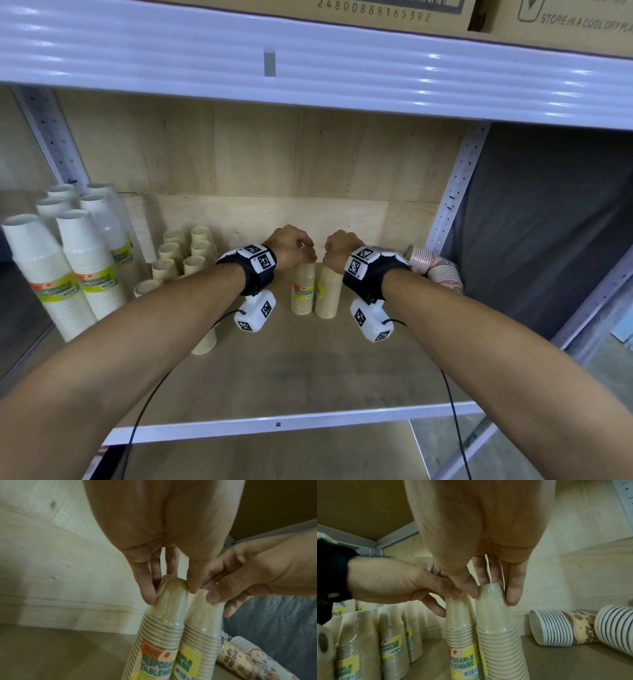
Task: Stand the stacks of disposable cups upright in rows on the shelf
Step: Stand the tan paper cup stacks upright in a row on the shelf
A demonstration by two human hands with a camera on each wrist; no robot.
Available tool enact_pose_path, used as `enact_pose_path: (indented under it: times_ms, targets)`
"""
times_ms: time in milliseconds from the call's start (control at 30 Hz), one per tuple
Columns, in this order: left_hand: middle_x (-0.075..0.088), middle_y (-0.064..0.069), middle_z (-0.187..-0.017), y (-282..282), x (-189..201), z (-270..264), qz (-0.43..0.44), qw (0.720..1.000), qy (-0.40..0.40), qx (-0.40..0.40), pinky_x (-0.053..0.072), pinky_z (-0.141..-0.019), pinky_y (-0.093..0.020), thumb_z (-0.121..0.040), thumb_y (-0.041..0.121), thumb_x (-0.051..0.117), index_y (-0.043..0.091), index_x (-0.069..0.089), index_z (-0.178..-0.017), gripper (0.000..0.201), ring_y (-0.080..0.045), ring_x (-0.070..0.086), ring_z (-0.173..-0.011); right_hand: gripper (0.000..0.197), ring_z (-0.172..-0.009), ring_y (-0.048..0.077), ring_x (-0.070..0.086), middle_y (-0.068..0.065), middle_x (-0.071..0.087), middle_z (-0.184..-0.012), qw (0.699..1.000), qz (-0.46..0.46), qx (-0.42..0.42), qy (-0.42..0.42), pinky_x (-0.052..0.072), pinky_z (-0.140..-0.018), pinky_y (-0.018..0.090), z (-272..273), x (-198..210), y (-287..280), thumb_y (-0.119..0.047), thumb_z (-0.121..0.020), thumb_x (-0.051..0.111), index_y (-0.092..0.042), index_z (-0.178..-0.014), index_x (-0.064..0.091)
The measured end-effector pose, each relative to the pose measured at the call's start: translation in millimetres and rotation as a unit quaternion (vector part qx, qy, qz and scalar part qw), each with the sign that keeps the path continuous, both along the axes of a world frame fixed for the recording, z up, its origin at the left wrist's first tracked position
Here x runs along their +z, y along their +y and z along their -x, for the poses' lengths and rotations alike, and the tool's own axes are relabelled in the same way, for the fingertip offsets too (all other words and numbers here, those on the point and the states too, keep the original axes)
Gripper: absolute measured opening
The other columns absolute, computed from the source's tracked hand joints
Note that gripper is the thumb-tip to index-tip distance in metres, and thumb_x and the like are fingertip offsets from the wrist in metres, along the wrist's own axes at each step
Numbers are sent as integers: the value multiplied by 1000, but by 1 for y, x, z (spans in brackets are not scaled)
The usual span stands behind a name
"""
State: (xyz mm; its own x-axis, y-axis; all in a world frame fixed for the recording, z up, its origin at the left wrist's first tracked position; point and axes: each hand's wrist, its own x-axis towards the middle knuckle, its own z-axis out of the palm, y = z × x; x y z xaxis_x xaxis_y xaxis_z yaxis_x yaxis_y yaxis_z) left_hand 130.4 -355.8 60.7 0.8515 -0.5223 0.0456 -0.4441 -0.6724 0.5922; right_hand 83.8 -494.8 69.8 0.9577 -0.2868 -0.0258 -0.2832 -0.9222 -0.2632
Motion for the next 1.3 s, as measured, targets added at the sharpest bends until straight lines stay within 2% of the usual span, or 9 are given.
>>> enact_pose_path:
  times_ms: [133, 333, 500, 600, 700, 833, 1000, 1133, 1300]
  targets:
    - [58, -5, -123, -2, 2, 0, -6, 1000, 14, 1, 42, -83, -28, -85, 36, 69, 19, 64, -125, 43, -21, 56, -114, 42, -108, 25, 59, 10, 57, -117, 999, 9, 6, -30, 45, -75, 27, 5, 0, -5, -23, -85, 67, -6, -122, 56]
    - [62, -6, -121, -1, 0, -1, 2, 1000, 14, -7, 45, -83, -27, -86, 32, 68, 18, 67, -119, 36, -20, 58, -109, 19, -87, 28, 61, 5, 52, -79, 1000, 2, 10, -9, 37, -56, 22, 2, -1, -1, -10, -82, 63, -6, -69, 49]
    - [62, -6, -121, 0, 0, -1, 7, 1000, 8, -11, 43, -82, -26, -87, 29, 67, 16, 67, -120, 35, -18, 57, -106, 41, -108, 26, 60, 10, 58, -121, 999, 16, 17, -35, 46, -77, 27, 3, -3, -1, -19, -83, 65, -6, -121, 58]
    - [62, -6, -122, 1, -1, -1, 2, 1000, 3, -13, 43, -81, -26, -88, 30, 67, 16, 67, -121, 36, -17, 56, -104, 35, -105, 26, 62, 11, 60, -118, 997, 37, 1, -66, 48, -76, 26, 2, -9, 1, -17, -86, 66, -2, -116, 58]
    - [61, -5, -122, 1, 0, -1, -1, 1000, 5, -13, 43, -81, -26, -87, 30, 67, 17, 67, -121, 37, -18, 57, -106, 12, -88, 26, 59, 11, 56, -95, 999, 12, 9, -30, 37, -54, 23, -2, -7, -2, -13, -85, 62, -2, -90, 58]
    - [63, -5, -120, 0, 1, -1, -3, 1000, 3, -14, 45, -80, -26, -86, 28, 68, 16, 68, -120, 36, -18, 58, -103, 34, -78, 25, 52, 5, 42, -71, 999, -9, 37, 16, 28, -46, 21, -5, -4, -6, -15, -82, 61, -12, -62, 34]
    - [63, -4, -119, -4, 6, -1, -32, 999, 2, -13, 46, -78, -26, -84, 28, 70, 16, 69, -117, 35, -20, 60, -105, 28, -94, 24, 59, 5, 54, -97, 999, 6, 49, 17, 42, -62, 23, 0, -1, -8, -24, -83, 67, -7, -103, 58]
    - [62, -4, -118, -7, 13, 3, -71, 997, -9, -17, 49, -77, -25, -85, 24, 70, 16, 68, -119, 36, -19, 60, -99, 17, -84, 22, 53, 3, 49, -78, 998, 32, 55, 0, 30, -52, 21, 1, -3, -3, -19, -85, 64, -6, -95, 58]
    - [63, -3, -120, -6, 24, 11, -129, 991, -13, -28, 51, -77, -26, -84, 18, 70, 20, 68, -121, 37, -19, 62, -99, 33, -86, 26, 61, 11, 64, -109, 997, 33, 68, 4, 44, -65, 27, 9, 2, 5, -15, -82, 62, -4, -113, 63]
